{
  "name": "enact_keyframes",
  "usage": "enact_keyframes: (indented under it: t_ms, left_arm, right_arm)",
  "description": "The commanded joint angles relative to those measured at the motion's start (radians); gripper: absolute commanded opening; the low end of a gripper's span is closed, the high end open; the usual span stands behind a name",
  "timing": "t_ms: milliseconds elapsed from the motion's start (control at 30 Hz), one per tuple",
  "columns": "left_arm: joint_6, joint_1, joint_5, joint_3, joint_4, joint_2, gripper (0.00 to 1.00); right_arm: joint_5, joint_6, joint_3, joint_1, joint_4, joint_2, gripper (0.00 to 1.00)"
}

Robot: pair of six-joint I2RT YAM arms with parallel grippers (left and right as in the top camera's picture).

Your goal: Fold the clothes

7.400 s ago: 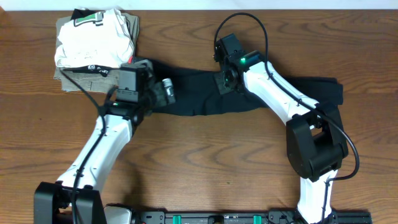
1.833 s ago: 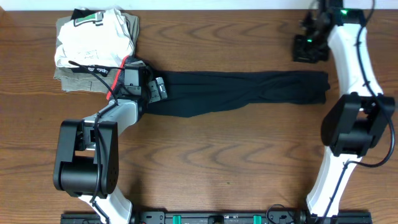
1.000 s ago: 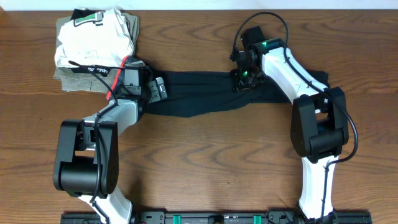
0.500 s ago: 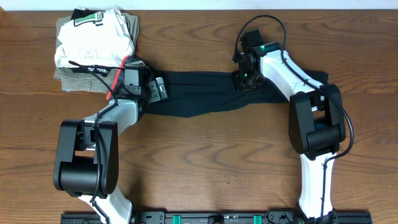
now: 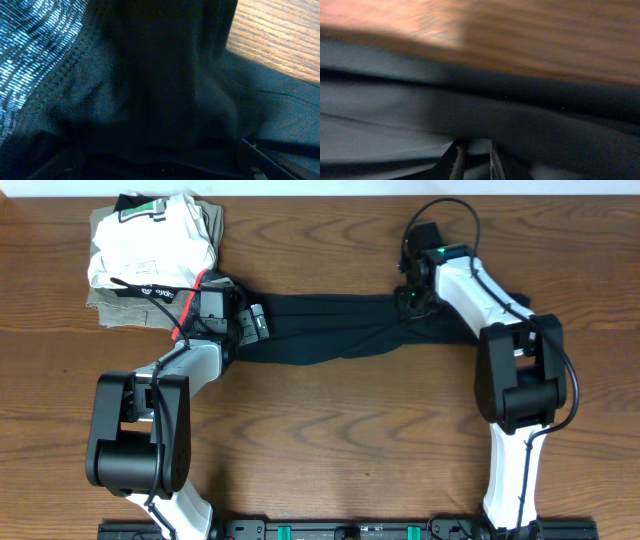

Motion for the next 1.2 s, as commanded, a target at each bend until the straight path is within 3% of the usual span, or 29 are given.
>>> enact_keyframes:
  t_ms: [0, 1167]
  left_arm:
    - [0.016, 0.017, -0.037, 0.001, -0.011, 0.013, 0.98]
    - [0.017, 0.017, -0.037, 0.001, -0.011, 0.013, 0.98]
  right_arm:
    - [0.148, 0.013, -0.007, -0.062, 0.019, 0.021, 0.17]
    - [0.237, -0.01, -0.013, -0.315, 0.152, 0.023, 0.15]
